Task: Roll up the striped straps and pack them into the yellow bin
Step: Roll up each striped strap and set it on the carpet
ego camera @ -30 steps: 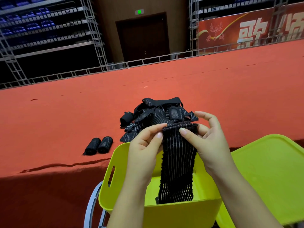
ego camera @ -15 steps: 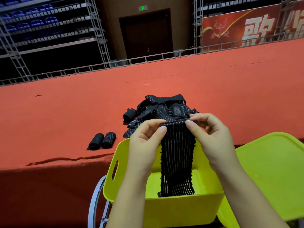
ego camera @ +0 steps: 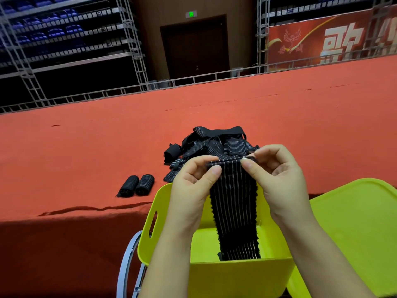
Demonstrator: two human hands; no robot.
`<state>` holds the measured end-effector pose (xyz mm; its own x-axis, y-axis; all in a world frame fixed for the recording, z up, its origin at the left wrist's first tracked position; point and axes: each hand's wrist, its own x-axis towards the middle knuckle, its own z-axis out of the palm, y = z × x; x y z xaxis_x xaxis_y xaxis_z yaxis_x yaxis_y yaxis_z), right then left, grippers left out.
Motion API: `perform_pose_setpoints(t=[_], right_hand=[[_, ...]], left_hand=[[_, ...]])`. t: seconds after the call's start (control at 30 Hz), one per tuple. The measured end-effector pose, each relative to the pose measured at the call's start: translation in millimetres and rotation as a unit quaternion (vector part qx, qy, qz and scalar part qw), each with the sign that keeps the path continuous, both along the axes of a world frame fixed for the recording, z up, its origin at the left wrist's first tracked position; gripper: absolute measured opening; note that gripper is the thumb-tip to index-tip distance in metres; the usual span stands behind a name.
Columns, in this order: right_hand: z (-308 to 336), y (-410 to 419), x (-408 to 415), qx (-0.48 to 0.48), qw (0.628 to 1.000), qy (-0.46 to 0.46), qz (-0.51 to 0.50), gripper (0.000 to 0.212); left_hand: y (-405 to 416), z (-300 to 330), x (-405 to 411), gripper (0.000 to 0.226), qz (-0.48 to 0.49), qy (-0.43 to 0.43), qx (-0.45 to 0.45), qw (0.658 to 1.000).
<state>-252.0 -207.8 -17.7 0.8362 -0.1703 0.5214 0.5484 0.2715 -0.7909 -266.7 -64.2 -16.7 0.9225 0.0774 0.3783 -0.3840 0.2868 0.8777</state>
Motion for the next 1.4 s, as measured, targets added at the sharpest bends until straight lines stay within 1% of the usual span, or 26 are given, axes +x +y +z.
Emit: perform_pose_setpoints(t=[0.1,0.13,0.23,0.37,0.4,0.43,0.5,0.57,0.67,0.73,0.83,0.9,0.93,1.07,1.13,1.23,1.33,1.4], right_hand=[[5,-3,0,-0.033,0.999,0.011,0.038,0.034],[8,-5,0,-0.064,0.997,0.015,0.044,0.032],[23,-12,3,-0.161,0.985,0.015,0.053,0.017],[46,-17,8,-0.218,0.975,-0.039,0.016,0.013],[51,-17,9,-0.218,0.975,-0.05,0.012,0.013],[53,-17,10,-0.214,0.975,-0.054,0.011,0.015],[54,-19,11,-0.199,0.979,-0.049,0.017,0.017],[50,-21,10,-0.194,0.98,-0.033,0.033,0.02],[39,-24,6,-0.168,0.982,0.009,0.079,0.023],[33,-25,3,-0.157,0.983,0.025,0.092,0.025],[27,-26,1,-0.14,0.982,0.046,0.116,0.017],[24,-27,1,-0.128,0.982,0.055,0.132,0.024],[23,-28,1,-0.125,0.982,0.057,0.132,0.027],[20,-28,1,-0.103,0.984,0.045,0.136,0.023],[17,-28,2,-0.113,0.984,0.037,0.132,0.026],[14,-27,2,-0.132,0.986,0.029,0.097,0.037],[13,-25,1,-0.135,0.989,0.023,0.064,0.034],[11,-26,2,-0.135,0.989,0.02,0.056,0.033]], left_hand=[[3,8,1,0.016,0.004,-0.014,0.033,0.999],[4,12,1,0.015,0.009,-0.018,0.04,0.999],[7,21,5,0.021,0.027,-0.027,0.065,0.997],[7,41,8,0.014,0.027,-0.019,0.096,0.995],[8,46,8,0.011,0.018,-0.016,0.102,0.994],[9,50,9,0.014,0.007,-0.011,0.113,0.993],[13,54,8,0.02,-0.007,0.0,0.143,0.99],[15,51,6,0.022,-0.011,0.006,0.158,0.987],[16,38,2,0.022,-0.018,0.021,0.14,0.99],[16,31,-1,0.023,-0.035,0.034,0.12,0.992],[17,25,-4,0.025,-0.056,0.041,0.096,0.993],[18,25,-6,0.026,-0.07,0.041,0.075,0.994],[18,24,-6,0.026,-0.074,0.04,0.07,0.994],[18,22,-5,0.026,-0.081,0.04,0.061,0.994],[18,19,-4,0.033,-0.071,0.043,0.063,0.995],[16,16,-4,0.038,-0.046,0.058,0.065,0.995],[10,15,-5,0.043,-0.032,0.07,0.078,0.994],[8,16,-5,0.038,-0.018,0.07,0.089,0.993]])
